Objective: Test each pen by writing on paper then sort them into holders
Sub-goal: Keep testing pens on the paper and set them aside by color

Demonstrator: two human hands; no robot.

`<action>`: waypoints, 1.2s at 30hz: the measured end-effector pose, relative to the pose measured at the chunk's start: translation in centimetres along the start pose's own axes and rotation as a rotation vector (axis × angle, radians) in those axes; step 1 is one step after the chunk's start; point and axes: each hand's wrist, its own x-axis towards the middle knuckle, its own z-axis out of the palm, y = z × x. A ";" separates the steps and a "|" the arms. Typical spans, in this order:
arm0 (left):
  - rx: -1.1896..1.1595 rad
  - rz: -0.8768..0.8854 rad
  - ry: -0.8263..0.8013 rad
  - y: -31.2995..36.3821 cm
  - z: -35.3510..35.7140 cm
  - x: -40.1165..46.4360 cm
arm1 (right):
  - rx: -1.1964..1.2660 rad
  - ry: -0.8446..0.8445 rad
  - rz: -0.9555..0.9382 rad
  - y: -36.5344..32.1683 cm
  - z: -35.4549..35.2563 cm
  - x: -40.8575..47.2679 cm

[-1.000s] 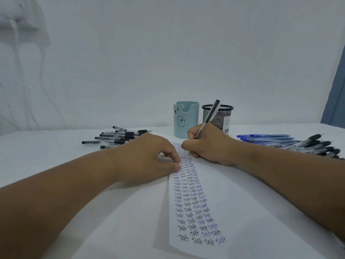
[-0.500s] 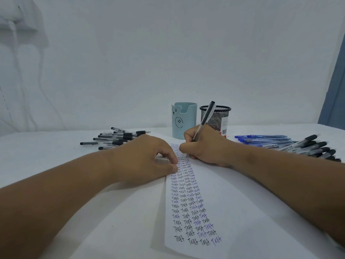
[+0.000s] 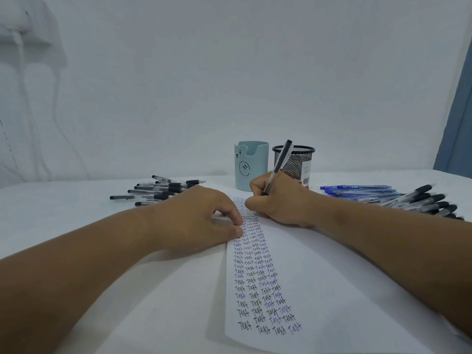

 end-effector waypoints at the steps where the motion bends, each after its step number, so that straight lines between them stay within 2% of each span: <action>1: 0.003 0.002 -0.003 0.0 0.0 0.0 | -0.002 -0.003 -0.002 0.0 0.0 0.0; 23: 0.021 -0.009 -0.032 0.0 -0.1 0.0 | -0.064 0.008 -0.007 0.0 0.0 0.1; 26: 0.015 -0.019 -0.030 0.1 -0.1 0.0 | -0.051 0.072 -0.009 0.0 0.1 0.0; 30: 0.003 -0.013 -0.033 0.2 -0.1 -0.2 | 0.310 0.215 0.127 -0.3 -0.2 -0.2; 34: 0.000 -0.019 -0.034 0.4 -0.2 -0.3 | 0.248 0.341 0.056 0.2 -1.4 0.3; 36: -0.003 -0.027 -0.037 0.5 -0.3 -0.4 | 0.228 0.350 0.059 0.3 -2.0 0.3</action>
